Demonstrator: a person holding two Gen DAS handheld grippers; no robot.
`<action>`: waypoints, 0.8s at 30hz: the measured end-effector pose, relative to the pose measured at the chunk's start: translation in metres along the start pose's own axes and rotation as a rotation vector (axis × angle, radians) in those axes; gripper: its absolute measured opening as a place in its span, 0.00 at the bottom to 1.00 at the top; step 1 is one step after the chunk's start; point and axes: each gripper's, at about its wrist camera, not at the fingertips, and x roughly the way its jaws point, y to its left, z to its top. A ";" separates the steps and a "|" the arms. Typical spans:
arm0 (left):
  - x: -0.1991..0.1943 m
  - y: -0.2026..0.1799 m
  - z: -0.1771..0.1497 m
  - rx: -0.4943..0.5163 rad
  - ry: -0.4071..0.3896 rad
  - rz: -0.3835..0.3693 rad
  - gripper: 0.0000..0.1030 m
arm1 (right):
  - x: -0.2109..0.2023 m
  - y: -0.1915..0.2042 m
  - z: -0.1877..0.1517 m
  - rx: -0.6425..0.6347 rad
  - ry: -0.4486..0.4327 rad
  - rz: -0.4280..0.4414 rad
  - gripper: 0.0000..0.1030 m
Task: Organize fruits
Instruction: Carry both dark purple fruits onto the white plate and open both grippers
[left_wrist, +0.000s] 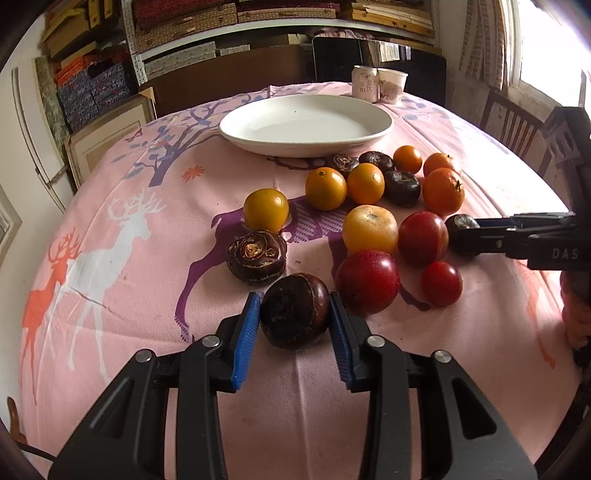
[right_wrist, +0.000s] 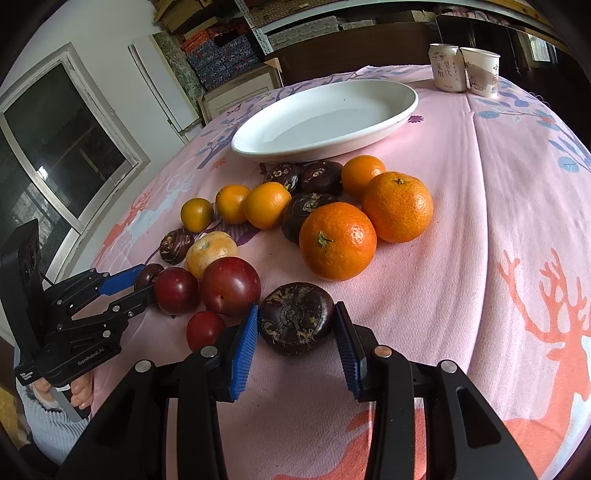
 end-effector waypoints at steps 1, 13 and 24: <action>-0.002 0.003 0.000 -0.019 -0.001 -0.014 0.35 | -0.001 -0.001 0.000 0.004 -0.003 0.005 0.40; 0.005 -0.002 0.124 -0.002 -0.128 0.006 0.35 | -0.047 0.007 0.081 -0.022 -0.175 -0.066 0.40; 0.102 0.012 0.165 -0.104 -0.003 -0.053 0.36 | 0.044 -0.027 0.158 0.054 -0.135 -0.115 0.42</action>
